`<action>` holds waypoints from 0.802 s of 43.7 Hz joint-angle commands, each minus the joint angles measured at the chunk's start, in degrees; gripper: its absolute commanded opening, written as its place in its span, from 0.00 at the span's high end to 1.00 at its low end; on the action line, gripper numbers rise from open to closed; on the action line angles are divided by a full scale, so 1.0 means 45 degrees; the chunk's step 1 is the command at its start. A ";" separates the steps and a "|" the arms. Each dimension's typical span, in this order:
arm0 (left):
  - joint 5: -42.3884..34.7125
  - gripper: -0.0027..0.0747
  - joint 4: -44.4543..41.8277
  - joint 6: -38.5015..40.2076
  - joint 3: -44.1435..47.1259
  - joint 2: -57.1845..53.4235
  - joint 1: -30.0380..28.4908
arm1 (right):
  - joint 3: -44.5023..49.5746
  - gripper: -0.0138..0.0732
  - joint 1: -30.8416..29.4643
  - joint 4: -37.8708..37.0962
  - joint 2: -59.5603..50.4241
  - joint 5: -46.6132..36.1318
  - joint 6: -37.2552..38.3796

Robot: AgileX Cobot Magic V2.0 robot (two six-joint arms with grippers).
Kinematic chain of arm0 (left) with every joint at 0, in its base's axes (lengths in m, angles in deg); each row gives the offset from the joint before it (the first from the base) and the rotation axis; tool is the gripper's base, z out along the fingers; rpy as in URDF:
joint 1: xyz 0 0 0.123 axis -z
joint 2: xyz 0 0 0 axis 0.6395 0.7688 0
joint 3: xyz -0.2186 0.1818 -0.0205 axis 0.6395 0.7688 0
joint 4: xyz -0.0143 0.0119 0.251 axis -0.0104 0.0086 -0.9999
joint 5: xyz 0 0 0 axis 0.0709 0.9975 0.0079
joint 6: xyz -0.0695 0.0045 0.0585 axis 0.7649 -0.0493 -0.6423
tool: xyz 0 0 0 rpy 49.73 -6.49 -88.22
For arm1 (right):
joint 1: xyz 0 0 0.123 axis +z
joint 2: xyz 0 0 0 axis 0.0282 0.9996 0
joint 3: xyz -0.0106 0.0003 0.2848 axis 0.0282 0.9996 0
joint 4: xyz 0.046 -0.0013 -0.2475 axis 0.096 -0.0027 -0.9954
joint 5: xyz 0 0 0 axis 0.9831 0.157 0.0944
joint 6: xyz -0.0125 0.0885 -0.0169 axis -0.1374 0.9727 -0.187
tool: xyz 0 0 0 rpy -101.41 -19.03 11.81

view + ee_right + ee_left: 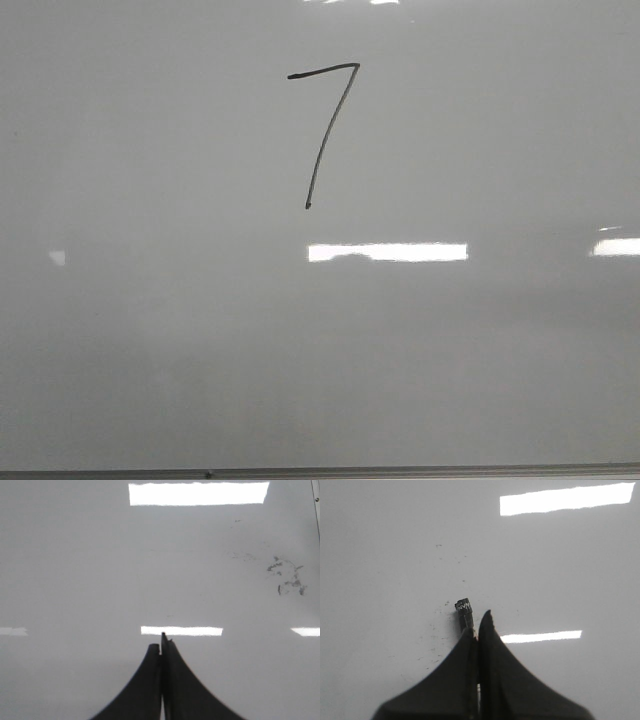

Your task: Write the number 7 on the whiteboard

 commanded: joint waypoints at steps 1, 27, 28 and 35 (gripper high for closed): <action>-0.1052 0.99 0.0122 0.0030 0.0174 -0.0167 0.0062 | -0.0020 0.92 0.0185 -0.0161 -0.0275 -0.1122 -0.0002; -0.1052 0.99 0.0122 0.0030 0.0174 -0.0167 0.0062 | -0.0020 0.92 -0.0051 -0.0156 -0.0263 -0.1122 -0.0002; -0.1052 0.99 0.0122 0.0030 0.0174 -0.0167 0.0062 | -0.0020 0.92 -0.0051 -0.0156 -0.0263 -0.1122 -0.0002; -0.1052 0.99 0.0122 0.0030 0.0174 -0.0167 0.0062 | -0.0020 0.92 -0.0051 -0.0156 -0.0252 -0.1123 -0.0002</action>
